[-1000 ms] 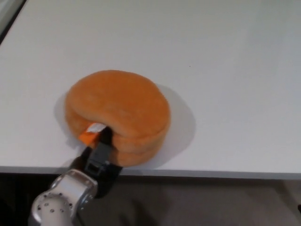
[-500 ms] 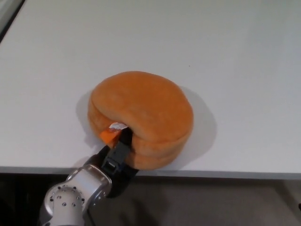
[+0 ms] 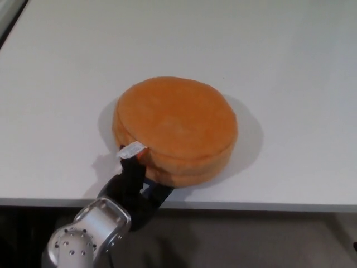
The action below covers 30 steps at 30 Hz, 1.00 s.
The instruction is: A soft plate is kept in the center of the table close to the robot and the robot uses its left hand to pick up the plate, turns it upside down and places it back on the table
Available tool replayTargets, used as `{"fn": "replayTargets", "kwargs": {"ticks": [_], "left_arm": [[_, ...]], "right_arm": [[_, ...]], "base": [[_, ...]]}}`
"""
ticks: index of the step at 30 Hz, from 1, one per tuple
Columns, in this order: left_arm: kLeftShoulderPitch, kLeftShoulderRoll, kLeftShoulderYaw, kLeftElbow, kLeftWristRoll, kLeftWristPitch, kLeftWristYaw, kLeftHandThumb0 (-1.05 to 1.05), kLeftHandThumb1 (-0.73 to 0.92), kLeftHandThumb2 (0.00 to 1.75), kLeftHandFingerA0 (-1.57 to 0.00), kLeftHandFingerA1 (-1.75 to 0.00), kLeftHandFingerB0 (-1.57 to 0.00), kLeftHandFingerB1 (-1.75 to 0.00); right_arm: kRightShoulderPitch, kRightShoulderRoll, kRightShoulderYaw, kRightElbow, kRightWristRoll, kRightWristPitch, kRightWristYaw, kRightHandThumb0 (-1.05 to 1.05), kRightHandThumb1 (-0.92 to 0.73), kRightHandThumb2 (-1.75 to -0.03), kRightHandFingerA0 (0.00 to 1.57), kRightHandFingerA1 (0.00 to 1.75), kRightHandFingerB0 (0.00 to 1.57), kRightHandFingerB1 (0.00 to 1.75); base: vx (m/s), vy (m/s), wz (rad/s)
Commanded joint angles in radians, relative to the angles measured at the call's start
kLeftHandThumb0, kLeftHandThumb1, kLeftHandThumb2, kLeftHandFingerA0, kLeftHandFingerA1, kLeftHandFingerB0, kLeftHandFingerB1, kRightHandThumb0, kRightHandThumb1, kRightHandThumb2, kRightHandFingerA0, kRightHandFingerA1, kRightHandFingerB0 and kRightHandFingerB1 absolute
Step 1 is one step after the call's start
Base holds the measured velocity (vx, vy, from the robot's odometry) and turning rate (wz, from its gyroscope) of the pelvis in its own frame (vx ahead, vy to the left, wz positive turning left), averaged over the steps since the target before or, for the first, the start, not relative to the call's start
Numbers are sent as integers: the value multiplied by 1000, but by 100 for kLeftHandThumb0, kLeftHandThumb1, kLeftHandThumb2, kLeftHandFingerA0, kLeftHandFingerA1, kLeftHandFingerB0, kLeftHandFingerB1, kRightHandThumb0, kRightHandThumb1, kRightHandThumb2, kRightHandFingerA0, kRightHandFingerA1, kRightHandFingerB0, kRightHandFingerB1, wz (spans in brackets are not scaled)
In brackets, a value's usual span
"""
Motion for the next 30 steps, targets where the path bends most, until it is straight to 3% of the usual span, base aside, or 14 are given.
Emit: {"fn": "replayTargets", "kwargs": {"ticks": [1,2,9,10,20,28,30], "left_arm": [[46,54,22,-5,9,74,-14,-105,92,77,0,0,0,0],[47,73,27,-20,4,89,-18,-101,80,107,0,-10,0,0],[19,207,33,-93,-29,209,-48,-102,80,105,0,-13,0,0],[21,231,26,-109,-28,230,-58,-103,81,106,0,-13,0,0],[114,449,-1,-359,-134,483,-126,-103,79,105,0,-15,0,0],[194,544,46,-496,-257,550,-163,-104,79,105,0,-10,0,0],[207,620,9,-512,-210,548,-244,-104,80,106,0,-12,0,0]], "right_arm": [[-5,-14,-1,8,8,3,12,-81,-75,-106,29,54,9,46],[-6,-14,2,8,4,3,12,-81,-75,-106,29,54,10,46],[-20,-20,5,21,-14,-9,5,-80,-74,-107,30,54,11,46],[-20,-19,6,20,-17,-11,3,-79,-90,-67,36,43,16,34],[-12,-25,4,8,-2,24,11,-80,-89,-67,37,41,17,32],[-9,-26,5,-1,-4,29,9,-79,-90,-67,37,43,16,34],[-5,-23,10,-5,-7,27,10,-80,-90,-67,37,44,17,34]], "base": [[0,0,0],[0,0,0],[0,0,0],[0,0,0],[0,0,0],[0,0,0],[0,0,0]]}}
